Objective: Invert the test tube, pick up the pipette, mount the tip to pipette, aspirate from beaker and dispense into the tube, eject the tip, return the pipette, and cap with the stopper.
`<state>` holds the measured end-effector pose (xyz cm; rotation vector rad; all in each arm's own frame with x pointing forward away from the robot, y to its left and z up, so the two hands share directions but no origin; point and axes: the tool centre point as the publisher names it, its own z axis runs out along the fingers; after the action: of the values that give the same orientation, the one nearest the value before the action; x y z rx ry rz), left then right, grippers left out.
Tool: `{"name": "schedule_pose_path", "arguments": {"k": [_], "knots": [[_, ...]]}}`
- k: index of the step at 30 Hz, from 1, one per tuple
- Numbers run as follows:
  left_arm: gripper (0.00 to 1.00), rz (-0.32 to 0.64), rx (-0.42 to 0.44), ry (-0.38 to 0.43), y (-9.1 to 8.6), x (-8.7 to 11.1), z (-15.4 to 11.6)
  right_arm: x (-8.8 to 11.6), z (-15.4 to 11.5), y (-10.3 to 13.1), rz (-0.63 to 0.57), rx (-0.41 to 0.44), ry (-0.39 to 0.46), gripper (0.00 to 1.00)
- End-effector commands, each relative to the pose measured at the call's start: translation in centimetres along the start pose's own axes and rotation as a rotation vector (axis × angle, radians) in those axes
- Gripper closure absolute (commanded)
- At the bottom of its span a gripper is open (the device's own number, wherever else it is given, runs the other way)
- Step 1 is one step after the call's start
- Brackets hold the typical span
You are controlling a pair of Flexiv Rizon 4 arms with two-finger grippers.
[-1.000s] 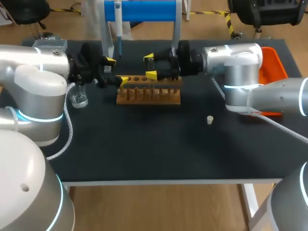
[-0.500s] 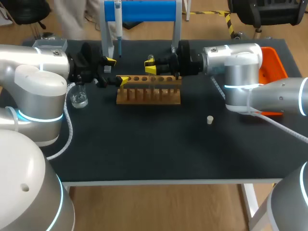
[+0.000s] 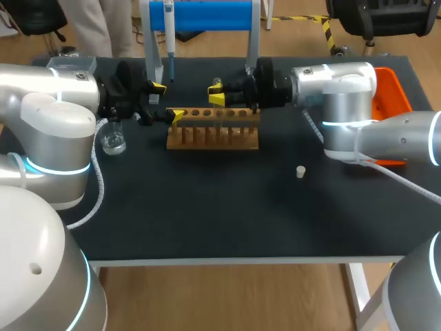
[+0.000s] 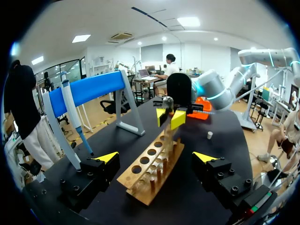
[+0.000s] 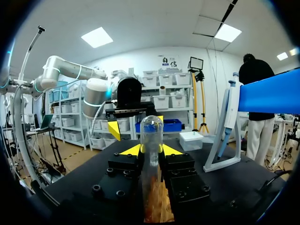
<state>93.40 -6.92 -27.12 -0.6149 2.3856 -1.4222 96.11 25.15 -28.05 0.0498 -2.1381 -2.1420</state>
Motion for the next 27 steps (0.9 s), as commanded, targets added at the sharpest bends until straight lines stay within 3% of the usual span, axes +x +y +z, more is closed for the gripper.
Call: {"name": "schedule_pose_path", "arguments": {"k": [1, 27], "knots": [[0.0, -0.001, -0.003, 0.002, 0.0, -0.1, 0.0, 0.0, -0.3, 0.2, 0.002, 0.001, 0.002, 1.0], [0.0, -0.001, -0.003, 0.002, 0.0, -0.1, 0.0, 0.6, -0.1, 2.6, -0.033, 0.016, 0.001, 1.0]]}}
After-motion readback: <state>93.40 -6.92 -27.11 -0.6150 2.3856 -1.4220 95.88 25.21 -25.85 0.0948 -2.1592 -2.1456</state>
